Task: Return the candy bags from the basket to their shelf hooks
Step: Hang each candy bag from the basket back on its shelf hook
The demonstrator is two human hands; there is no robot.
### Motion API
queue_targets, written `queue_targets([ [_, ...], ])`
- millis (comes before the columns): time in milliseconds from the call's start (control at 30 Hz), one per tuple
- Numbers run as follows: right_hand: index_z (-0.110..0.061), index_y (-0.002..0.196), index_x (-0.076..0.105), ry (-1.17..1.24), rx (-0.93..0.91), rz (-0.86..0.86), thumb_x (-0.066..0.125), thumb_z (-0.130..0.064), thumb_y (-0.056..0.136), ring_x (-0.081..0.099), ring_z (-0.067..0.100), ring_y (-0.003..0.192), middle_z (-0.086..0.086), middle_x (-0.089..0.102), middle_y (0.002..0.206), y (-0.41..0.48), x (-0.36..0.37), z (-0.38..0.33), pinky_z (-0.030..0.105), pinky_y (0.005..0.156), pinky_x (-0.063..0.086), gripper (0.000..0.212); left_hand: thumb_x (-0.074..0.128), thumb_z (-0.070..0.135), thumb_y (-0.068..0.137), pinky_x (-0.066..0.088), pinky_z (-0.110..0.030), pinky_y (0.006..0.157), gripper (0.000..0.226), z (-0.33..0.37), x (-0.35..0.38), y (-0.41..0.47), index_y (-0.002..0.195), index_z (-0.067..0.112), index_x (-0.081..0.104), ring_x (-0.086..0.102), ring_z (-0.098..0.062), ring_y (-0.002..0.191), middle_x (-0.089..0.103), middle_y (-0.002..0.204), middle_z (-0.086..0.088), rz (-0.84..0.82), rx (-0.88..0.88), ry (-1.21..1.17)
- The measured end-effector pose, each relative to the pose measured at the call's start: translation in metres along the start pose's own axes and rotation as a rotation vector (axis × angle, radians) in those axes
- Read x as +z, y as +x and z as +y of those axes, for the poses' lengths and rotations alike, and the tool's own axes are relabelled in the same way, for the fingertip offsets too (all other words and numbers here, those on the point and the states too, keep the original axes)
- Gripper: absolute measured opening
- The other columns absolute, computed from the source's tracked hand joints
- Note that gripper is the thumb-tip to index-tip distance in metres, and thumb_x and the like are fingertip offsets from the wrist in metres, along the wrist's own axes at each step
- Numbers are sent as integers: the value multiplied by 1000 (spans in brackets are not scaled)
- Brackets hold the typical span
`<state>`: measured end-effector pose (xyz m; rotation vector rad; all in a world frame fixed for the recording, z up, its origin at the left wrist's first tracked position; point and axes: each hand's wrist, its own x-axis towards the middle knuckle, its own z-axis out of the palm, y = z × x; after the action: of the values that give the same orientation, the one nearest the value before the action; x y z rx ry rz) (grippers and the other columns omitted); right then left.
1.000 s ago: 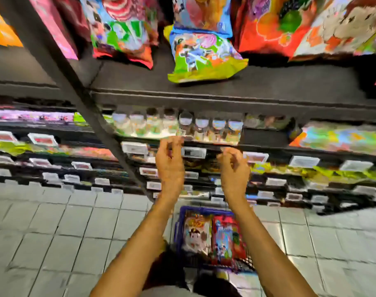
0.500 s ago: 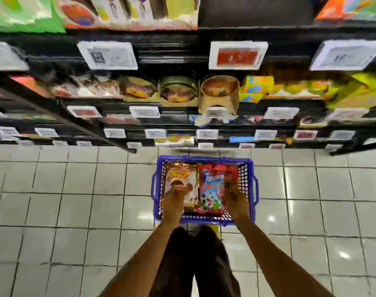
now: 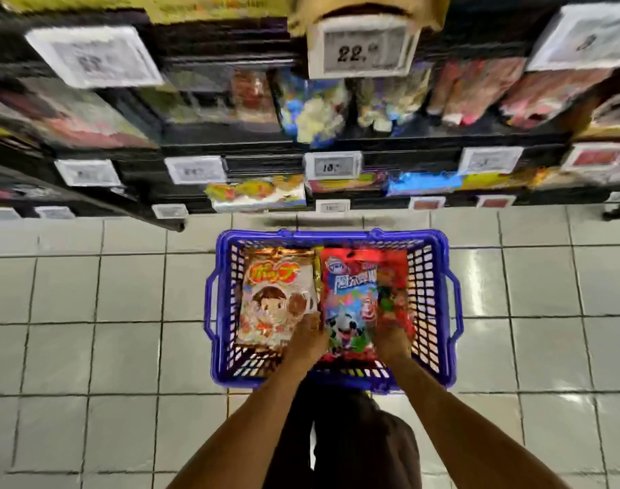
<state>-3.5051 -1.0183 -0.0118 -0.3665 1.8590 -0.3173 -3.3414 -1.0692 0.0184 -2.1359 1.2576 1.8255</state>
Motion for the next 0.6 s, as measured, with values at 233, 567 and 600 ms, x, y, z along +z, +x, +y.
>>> queue_targets([
  [233, -6, 93, 63, 15, -49, 134, 77, -43, 79, 63, 23, 81, 19, 68, 91, 56, 25, -11, 38, 72, 53, 42, 67, 22, 85, 46, -27, 86, 52, -2, 28, 54, 134, 21, 49, 62, -26, 113, 64, 125, -5, 51, 19, -48],
  [567, -20, 100, 70, 223, -185, 38, 84, -64, 55, 72, 26, 90, 3, 76, 97, -66, -26, -72, 47, 85, 57, 65, 71, 14, 88, 49, -15, 68, 7, 44, -28, -55, 88, 16, 64, 68, 1, 71, 72, 70, 8, -10, 50, -394],
  [600, -21, 96, 71, 248, -199, 16, 85, -63, 54, 73, 25, 87, 2, 77, 93, -89, -32, -86, 47, 82, 59, 61, 71, 11, 87, 50, -18, 71, 11, 54, -41, -75, 90, 5, 62, 69, -4, 72, 70, 74, -3, 14, 69, -453],
])
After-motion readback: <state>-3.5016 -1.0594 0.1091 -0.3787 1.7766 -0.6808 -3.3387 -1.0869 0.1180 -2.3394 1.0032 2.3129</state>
